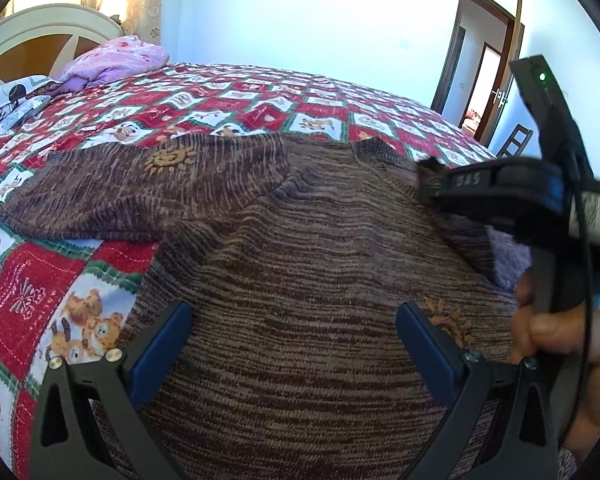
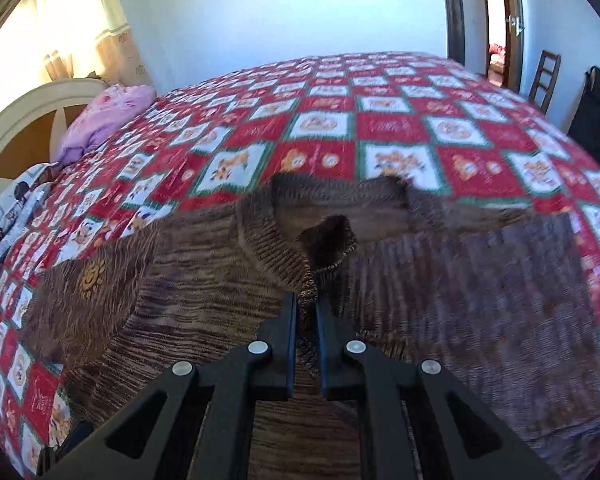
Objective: Fold small clothes
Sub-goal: 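Grasp the sweater sleeve with the right gripper and fold it across the body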
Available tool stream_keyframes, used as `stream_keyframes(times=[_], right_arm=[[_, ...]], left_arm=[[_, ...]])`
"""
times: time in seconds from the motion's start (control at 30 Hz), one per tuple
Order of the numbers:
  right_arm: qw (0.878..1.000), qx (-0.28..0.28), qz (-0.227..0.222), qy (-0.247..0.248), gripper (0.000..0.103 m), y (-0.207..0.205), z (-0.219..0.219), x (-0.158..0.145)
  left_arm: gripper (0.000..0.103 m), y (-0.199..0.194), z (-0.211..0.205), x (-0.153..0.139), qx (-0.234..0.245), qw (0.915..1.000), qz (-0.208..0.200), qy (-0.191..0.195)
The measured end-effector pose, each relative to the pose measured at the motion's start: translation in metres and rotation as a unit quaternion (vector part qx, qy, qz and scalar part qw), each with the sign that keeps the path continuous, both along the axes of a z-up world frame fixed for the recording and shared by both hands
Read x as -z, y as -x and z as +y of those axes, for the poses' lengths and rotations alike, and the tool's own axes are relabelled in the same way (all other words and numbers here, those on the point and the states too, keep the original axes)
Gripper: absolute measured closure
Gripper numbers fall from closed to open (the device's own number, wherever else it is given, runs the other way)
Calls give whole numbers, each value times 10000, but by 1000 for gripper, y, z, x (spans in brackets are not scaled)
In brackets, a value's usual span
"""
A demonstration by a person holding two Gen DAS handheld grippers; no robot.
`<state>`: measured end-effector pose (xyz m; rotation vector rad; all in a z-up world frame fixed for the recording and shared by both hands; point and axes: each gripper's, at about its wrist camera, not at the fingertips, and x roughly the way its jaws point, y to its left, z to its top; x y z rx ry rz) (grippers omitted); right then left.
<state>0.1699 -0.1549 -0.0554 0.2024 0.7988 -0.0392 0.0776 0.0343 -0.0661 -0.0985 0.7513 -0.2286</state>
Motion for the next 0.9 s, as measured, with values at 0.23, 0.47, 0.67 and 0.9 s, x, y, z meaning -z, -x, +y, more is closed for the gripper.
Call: stream_keyframes(times=[0.23, 0.47, 0.67, 0.9], right_arm=[[9874, -392, -395, -1484, 45, 29, -34, -19], [9980, 235, -196, -553, 97, 66, -62, -12], [9969, -14, -100, -776, 97, 86, -32, 15], [9944, -641, -237, -812, 97, 95, -1, 4]], left_arm=[[0, 0, -1, 0, 7, 10000, -1, 27], [0, 1, -1, 0, -1, 10000, -3, 3], [0, 0, -1, 0, -1, 10000, -3, -1], [0, 0, -1, 0, -2, 10000, -7, 0]])
